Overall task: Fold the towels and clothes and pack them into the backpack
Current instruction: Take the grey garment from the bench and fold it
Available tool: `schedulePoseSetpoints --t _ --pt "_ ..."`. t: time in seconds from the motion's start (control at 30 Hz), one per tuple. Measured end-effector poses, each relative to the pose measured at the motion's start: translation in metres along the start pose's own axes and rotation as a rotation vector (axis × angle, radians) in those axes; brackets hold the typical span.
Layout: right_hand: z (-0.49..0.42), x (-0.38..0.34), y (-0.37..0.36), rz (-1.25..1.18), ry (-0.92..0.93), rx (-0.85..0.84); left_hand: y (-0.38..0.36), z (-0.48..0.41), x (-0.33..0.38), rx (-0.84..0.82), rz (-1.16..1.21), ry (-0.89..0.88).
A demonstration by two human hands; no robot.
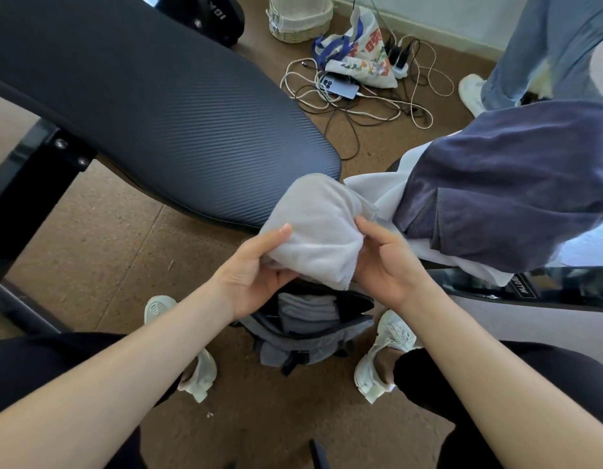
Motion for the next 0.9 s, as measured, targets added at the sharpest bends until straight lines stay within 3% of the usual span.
schedulePoseSetpoints --t 0.13,0.23,0.4,0.6,0.77,0.9 --pt "-0.002 0.001 -0.007 0.04 0.076 -0.06 0.013 0.005 0.019 0.115 0.197 -0.144" --pt "-0.004 0.007 -0.007 0.066 0.105 -0.074 0.012 0.006 0.024 0.117 0.191 -0.151" --pt "-0.009 0.002 -0.004 0.171 0.094 -0.079 0.002 0.001 0.026 0.019 -0.04 -0.174" --pt "-0.006 -0.015 -0.006 0.391 -0.001 -0.195 0.011 0.002 0.052 0.063 -0.364 -0.293" --pt "-0.008 0.0 -0.004 0.585 -0.024 -0.134 0.012 0.004 0.064 0.078 -0.652 -0.363" --pt "-0.013 -0.003 -0.002 0.492 0.015 -0.117 0.016 0.003 0.075 0.044 -0.661 -0.367"
Point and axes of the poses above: each hand's wrist, its own z-axis away from the middle knuckle, its own y-axis out of the back of the hand, x = y × z, the point moved 9 cm from there along -z, towards the middle knuckle, and after that the axes turned 1 degree about x, right-handed, at the moved point
